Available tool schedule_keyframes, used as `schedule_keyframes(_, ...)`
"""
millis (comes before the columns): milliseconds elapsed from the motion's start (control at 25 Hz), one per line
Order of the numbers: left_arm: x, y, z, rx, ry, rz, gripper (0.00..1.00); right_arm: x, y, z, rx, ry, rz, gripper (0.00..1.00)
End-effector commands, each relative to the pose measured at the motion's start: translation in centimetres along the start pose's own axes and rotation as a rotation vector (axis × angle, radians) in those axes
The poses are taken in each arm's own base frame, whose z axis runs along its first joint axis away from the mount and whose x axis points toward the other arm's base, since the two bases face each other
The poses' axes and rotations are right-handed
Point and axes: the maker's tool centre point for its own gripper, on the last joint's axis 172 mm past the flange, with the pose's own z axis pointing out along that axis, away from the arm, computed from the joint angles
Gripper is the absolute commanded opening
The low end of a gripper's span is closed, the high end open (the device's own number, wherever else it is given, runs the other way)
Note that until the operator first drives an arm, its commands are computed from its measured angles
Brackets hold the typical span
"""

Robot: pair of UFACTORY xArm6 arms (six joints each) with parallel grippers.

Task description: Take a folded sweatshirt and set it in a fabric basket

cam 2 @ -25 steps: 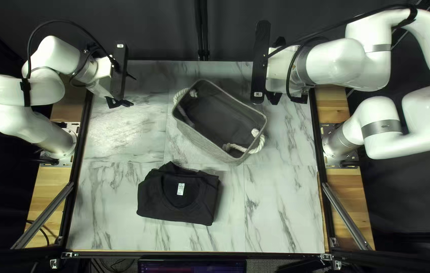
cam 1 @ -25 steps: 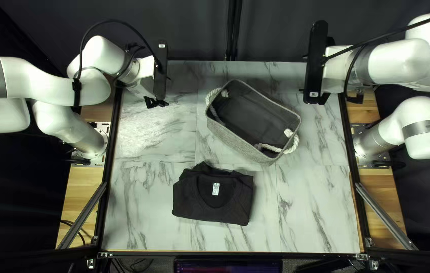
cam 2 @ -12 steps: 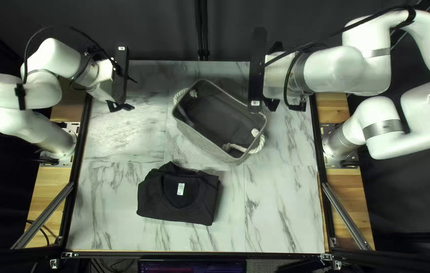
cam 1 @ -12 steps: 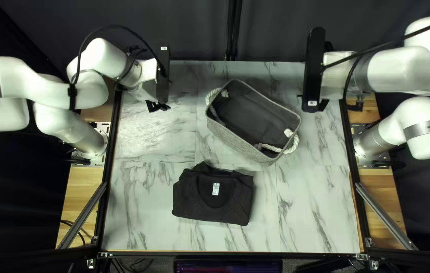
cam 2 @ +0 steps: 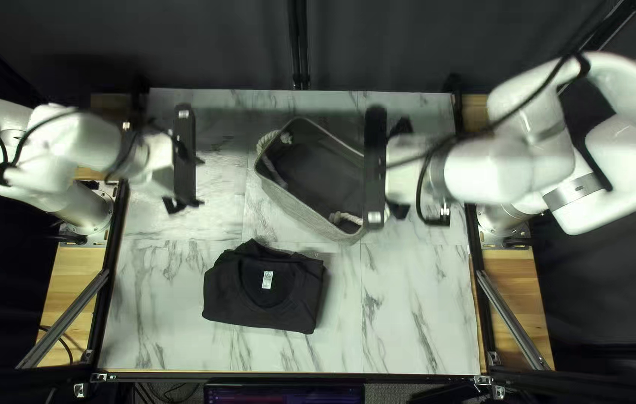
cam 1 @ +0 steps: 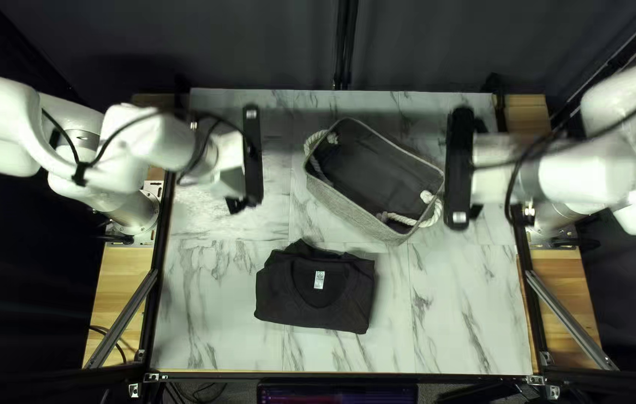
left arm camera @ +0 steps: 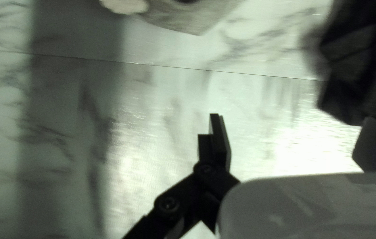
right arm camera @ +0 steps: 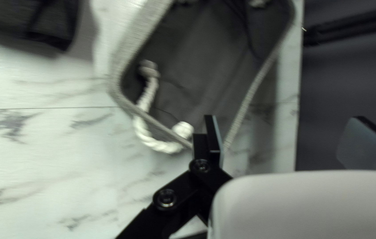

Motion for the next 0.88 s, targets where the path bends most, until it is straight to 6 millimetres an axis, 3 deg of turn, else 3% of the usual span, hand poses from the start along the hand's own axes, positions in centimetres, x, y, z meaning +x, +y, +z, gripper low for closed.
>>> schedule_keyframes(40, -0.4, 3.4, 0.9, -0.011, -0.027, 0.001, 1.00, 2.6, -4.3, 0.8, 0.090, 0.083, -0.016, 1.00)
schedule_keyframes(600, -0.5, 3.6, 0.8, -0.020, -0.036, 0.004, 1.00, 2.9, -4.9, 0.9, 0.109, 0.092, -0.031, 1.00)
schedule_keyframes(880, 0.6, 5.1, 0.7, -0.099, -0.050, 0.011, 1.00, 1.9, -8.7, 3.9, 0.136, 0.030, -0.129, 1.00)
